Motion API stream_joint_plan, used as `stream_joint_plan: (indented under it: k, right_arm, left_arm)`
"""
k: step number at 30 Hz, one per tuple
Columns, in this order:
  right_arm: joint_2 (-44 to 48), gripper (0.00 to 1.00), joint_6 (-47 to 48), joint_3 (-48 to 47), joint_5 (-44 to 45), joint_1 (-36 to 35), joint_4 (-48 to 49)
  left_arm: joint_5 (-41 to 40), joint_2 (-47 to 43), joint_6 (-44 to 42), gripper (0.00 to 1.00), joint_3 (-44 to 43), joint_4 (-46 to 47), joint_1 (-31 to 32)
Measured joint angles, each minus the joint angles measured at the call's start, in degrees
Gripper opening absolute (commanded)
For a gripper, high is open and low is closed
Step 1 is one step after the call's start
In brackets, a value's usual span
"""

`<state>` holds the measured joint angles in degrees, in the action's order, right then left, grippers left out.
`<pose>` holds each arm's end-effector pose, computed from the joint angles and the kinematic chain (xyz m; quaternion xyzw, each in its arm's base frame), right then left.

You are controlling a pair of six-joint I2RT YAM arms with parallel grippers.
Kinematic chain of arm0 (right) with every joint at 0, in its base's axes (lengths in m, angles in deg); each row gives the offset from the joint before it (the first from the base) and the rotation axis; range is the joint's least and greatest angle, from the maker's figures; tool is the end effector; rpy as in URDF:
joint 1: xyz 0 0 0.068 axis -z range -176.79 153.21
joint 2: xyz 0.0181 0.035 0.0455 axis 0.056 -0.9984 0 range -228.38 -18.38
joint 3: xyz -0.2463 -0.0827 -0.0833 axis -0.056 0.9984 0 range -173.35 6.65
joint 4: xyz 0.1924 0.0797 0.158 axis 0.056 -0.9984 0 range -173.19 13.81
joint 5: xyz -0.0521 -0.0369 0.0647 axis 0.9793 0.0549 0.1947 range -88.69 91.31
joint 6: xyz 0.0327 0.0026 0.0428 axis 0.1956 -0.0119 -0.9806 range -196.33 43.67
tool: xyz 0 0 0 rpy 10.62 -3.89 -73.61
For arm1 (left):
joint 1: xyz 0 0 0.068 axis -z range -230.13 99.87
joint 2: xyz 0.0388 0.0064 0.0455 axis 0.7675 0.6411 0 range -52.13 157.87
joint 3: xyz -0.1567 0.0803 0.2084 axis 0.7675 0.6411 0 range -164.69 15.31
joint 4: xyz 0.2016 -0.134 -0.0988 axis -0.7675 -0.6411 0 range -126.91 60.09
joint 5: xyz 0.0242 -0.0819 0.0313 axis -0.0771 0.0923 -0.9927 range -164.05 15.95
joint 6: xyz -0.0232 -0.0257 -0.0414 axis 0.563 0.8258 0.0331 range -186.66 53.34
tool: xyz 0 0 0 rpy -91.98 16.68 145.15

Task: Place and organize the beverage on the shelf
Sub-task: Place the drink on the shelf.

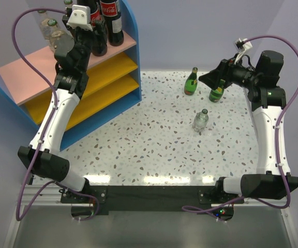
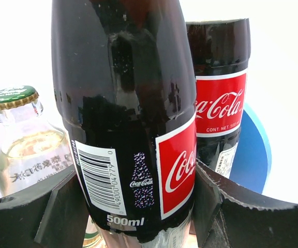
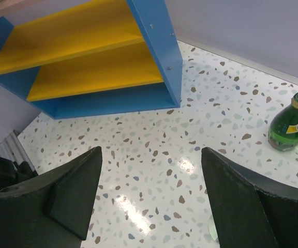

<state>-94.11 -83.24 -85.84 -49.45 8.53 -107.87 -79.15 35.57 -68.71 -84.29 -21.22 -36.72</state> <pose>0.2668 0.0028 0.4726 -0.1834 0.7401 0.3475 0.5458 0.3307 -0.0756 0.5250 0.0402 0.5685 -0.0561 0.8198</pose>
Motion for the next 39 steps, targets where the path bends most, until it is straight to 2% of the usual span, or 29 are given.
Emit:
stream_joint_plan:
  k: [9,17,27,39]
  right_arm:
    - [0.0,0.81,-0.4,0.0,-0.4,0.0,0.0]
    - [0.0,0.81,-0.7,0.0,-1.2,0.1,0.0]
    - [0.0,0.81,-1.0,0.0,-1.2,0.3,0.0]
    - [0.0,0.81,-1.0,0.2,-1.3,0.3,0.1]
  left_arm:
    - [0.2,-0.9,-0.1,0.80,-0.5,1.7,0.0]
    - [0.3,-4.5,-0.1,0.87,-2.6,5.4,-0.2]
    - [2.1,-4.9,0.0,0.99,-3.2,5.3,-0.2]
    - [4.1,-5.0,0.0,1.00,-4.1,3.4,-0.2]
